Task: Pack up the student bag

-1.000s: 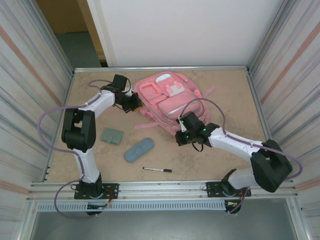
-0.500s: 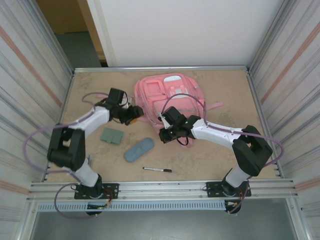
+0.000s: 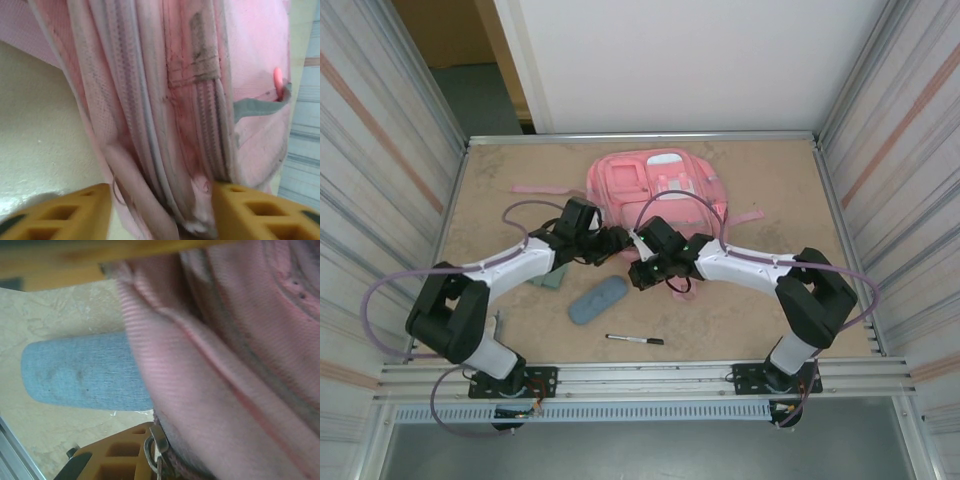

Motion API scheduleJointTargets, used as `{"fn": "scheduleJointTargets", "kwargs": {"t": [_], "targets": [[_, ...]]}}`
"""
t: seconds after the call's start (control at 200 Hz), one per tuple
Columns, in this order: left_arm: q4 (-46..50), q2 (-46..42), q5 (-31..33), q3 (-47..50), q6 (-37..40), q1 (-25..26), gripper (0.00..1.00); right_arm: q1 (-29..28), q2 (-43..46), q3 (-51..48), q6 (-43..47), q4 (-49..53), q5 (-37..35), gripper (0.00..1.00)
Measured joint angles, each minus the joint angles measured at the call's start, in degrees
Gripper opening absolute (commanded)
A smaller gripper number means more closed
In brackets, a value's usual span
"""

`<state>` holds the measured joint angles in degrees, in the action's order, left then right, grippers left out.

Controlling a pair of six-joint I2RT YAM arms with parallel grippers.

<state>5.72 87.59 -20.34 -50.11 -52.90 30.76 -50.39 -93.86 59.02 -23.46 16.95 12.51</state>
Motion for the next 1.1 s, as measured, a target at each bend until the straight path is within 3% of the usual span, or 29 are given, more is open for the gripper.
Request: {"fn": "scheduleJointTargets", "kwargs": {"t": [0.085,0.18,0.331,0.511,0.596,0.712,0.817,0.902,1.097], "targets": [[-0.9,1.5,0.0,0.0,-0.4,0.0,0.10,-0.5,0.0,-0.5,0.0,0.1,-1.0,0.00],[0.0,1.6,0.8,-0.5,0.7,0.0,0.00,-0.1,0.3,-1.0,0.0,0.9,-2.5,0.00],[2.3,1.6,-0.4,-2.1,3.6,-1.3,0.00,3.1,7.0,-5.6,-0.3,1.6,-3.0,0.00],[5.4,6.2,-4.2,-7.0,10.1,-7.5,0.00,14.2,18.0,-12.9,-0.8,5.4,-0.6,0.00],[7.9,10.1,-6.1,-11.0,13.0,-9.3,0.00,19.3,19.1,-15.3,-1.4,6.3,0.2,0.00],[13.3,16.2,-8.1,-19.1,17.3,-9.3,0.00,20.8,19.1,-15.9,-1.6,6.0,0.9,0.00],[17.6,21.7,-8.7,-27.7,20.9,-9.5,0.07,20.4,18.8,-16.0,-1.8,4.9,1.7,0.00],[19.8,25.7,-8.8,-33.7,22.8,-9.7,0.34,18.4,17.1,-15.0,-2.0,4.5,1.4,0.00],[19.2,24.5,-2.7,-34.0,21.7,-13.8,0.53,10.5,8.2,-5.9,-3.1,6.9,0.5,0.00]]}}
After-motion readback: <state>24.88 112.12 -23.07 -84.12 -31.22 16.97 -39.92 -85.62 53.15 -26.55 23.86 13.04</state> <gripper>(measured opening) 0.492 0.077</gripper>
